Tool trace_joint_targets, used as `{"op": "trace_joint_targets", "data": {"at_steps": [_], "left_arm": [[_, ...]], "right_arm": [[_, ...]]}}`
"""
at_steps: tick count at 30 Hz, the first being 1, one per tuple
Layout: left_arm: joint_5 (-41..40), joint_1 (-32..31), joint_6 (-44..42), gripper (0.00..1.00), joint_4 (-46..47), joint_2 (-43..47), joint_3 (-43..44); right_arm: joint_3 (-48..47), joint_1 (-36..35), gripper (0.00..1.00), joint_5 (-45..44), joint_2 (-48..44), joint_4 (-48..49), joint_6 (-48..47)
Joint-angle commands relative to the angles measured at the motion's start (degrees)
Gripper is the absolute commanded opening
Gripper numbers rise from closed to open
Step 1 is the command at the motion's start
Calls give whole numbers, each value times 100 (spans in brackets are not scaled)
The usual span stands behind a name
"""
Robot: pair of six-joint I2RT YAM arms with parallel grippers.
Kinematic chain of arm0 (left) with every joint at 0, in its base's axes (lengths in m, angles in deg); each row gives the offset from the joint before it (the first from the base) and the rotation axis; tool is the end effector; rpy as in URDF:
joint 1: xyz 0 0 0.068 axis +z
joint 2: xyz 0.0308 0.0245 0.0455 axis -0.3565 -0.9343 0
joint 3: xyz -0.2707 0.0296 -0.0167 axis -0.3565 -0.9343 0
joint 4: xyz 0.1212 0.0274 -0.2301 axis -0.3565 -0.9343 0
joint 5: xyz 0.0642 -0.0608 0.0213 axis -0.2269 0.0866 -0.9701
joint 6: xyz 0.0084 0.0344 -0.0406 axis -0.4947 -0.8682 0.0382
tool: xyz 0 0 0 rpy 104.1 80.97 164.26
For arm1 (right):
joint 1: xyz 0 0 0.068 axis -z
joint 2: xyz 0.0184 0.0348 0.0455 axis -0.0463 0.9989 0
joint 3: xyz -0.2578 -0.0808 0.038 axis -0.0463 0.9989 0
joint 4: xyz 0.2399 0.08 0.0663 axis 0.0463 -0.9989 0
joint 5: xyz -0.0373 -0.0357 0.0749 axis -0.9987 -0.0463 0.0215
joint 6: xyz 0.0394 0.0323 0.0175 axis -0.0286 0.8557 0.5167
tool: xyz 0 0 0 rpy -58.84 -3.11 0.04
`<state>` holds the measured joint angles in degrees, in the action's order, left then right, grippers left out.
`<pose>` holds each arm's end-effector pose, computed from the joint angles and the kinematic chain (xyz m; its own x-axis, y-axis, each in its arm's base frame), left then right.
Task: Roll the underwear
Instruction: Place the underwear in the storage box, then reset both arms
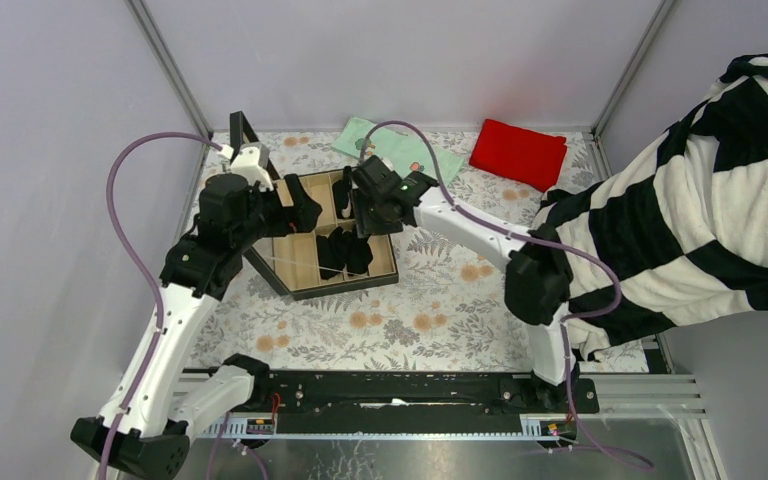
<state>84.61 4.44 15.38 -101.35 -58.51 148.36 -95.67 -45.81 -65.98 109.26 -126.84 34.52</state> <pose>0.1887 -0.0581 0.3851 -0.5059 -0.2151 -0.8353 0.1715 0.9240 -0.3418 0.3096 0.3429 0.2691 -0.7931 -0.1594 -0.5879 -0.3468 0.9116 0.2206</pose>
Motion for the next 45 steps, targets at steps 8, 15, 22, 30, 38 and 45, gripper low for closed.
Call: {"op": "trace_joint_targets", "data": {"at_steps": [8,15,22,30,38,45], "left_arm": [[-100,29,205,99,530,956,-577],[-119,30,274,99,538,1873,-1131],[31,28,506,99,331,2644,-1596],[233,28,434,99,240,3690,-1846],[360,30,710,99,167,4120,-2062],[365,28,766,99,281,4224,-2265]], "right_arm": [[1978,146,60,240,-2218,826,-236],[3331,168,67,102,-3673,1274,-586],[4968,163,72,-161,-5273,1957,-786],[5854,168,79,-677,-6819,2024,-850],[6502,169,90,-413,-7606,2187,-808],[6643,168,100,-168,-7628,2187,-879]]}}
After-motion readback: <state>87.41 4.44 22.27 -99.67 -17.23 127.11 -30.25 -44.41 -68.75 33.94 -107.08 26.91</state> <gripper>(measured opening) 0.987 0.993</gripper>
